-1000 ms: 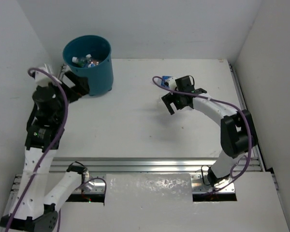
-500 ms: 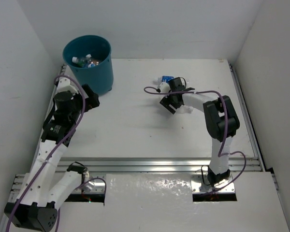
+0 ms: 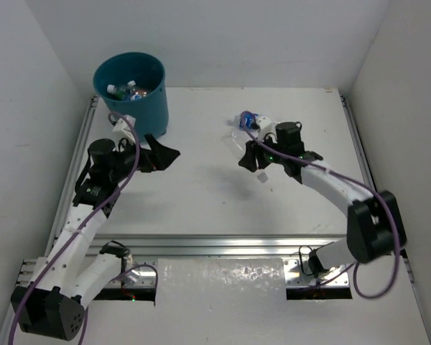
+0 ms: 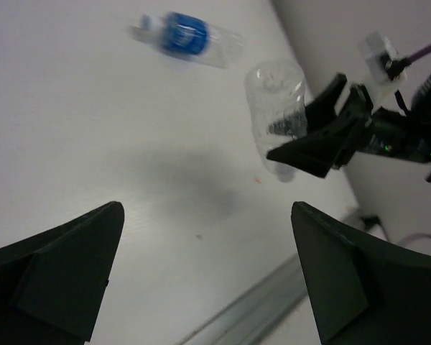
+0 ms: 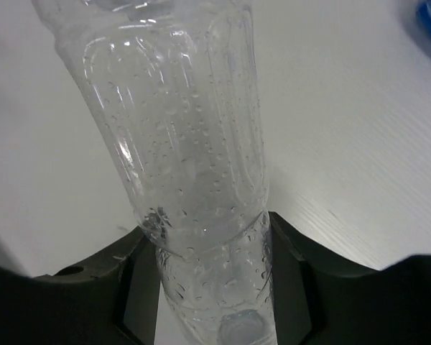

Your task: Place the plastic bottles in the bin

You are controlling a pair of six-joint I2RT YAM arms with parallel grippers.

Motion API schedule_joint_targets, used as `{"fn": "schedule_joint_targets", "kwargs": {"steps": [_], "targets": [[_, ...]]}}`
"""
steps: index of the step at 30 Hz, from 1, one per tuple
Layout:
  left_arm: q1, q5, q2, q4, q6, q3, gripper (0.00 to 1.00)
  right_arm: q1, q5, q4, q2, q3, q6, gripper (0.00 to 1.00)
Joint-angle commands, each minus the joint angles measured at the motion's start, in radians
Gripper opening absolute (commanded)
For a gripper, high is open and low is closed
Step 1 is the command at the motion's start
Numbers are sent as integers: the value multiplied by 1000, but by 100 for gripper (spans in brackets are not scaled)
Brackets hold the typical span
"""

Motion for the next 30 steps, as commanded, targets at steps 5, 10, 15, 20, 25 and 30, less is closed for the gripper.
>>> {"fn": "schedule_joint_targets", "kwargs": {"steps": [5, 10, 15, 20, 25, 30], "targets": [[-234, 306, 42, 497, -208, -40, 100, -4, -566, 754, -263, -271, 675, 13], [-337, 240, 125, 550, -171, 28, 100, -1, -689, 1041, -260, -316, 950, 13], [-405, 138, 219, 467, -107, 126, 100, 4, -766, 1172, -266, -342, 1046, 14], [-448, 144, 313, 477, -113, 172, 100, 51, -774, 932, -321, -295, 859, 15], [-492, 199, 349, 517, -125, 221, 66, 70, -722, 663, -361, -247, 682, 15], [-498, 204, 350, 450, -134, 272, 0, 68, -614, 430, -444, -200, 552, 21]]}}
